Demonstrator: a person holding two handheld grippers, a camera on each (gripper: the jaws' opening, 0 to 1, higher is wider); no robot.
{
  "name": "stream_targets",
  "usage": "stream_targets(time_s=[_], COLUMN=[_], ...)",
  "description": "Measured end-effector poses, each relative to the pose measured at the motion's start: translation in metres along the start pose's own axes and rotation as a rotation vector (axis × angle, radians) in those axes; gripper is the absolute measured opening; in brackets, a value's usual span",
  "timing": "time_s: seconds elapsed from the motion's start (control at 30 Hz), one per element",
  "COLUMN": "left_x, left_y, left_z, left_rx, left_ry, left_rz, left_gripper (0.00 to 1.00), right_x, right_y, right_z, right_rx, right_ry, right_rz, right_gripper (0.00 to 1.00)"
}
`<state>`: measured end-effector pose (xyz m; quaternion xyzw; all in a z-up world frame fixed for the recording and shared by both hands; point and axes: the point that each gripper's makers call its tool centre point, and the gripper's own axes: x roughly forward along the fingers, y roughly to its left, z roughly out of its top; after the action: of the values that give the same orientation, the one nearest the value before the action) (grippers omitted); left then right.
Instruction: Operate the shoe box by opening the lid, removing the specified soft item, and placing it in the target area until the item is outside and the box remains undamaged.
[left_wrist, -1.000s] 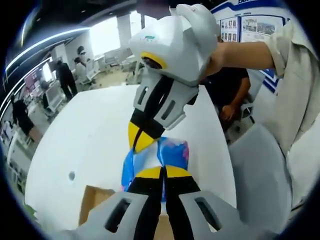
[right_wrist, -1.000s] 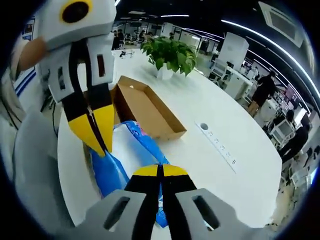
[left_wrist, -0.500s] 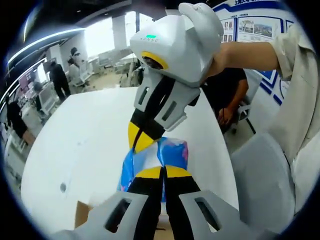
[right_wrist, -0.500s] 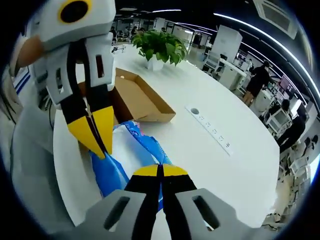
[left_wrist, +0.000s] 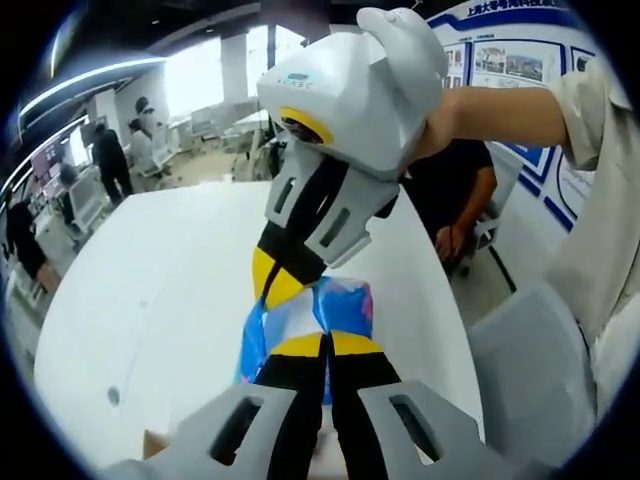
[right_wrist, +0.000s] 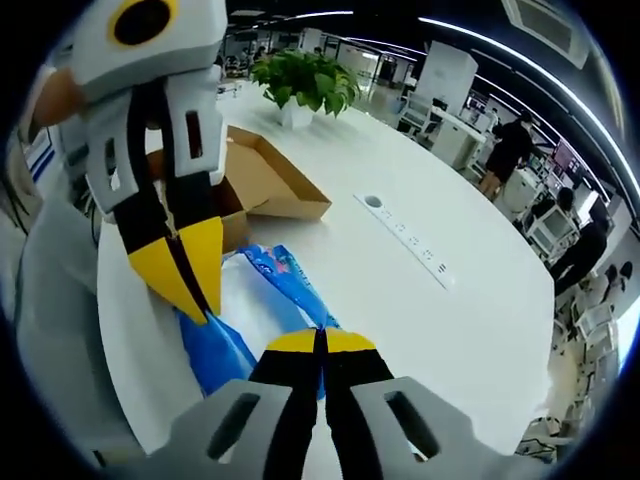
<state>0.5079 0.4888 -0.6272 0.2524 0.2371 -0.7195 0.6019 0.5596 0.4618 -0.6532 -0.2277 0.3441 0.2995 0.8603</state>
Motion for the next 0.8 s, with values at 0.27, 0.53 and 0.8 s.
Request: stream_targets(time_s=[0.27,0.53,0.8], left_x=[0.021,0.044,0.062], left_y=[0.004,0.006,0.008], left_z=[0.008,0.013,0.02], left_rx=[0.001,-0.006,-0.01], left_ry=[-0.011,-0.011,-0.01], left_rz=[-0.025,-0.054,-0.073], left_gripper=[0.0,0.0,0.0], right_x=[-0.006,-0.009,-0.009], right_y=[-0.016,-0.03,-0.044], right_z=[-0.018,-0.033,-0.048], right_rx=[-0.027,-0.05,-0.061], right_ry=[0.019,0.03,0.039], right_rz=[-0.016,-0.029,-0.049], right_gripper=[0.0,0.0,0.0])
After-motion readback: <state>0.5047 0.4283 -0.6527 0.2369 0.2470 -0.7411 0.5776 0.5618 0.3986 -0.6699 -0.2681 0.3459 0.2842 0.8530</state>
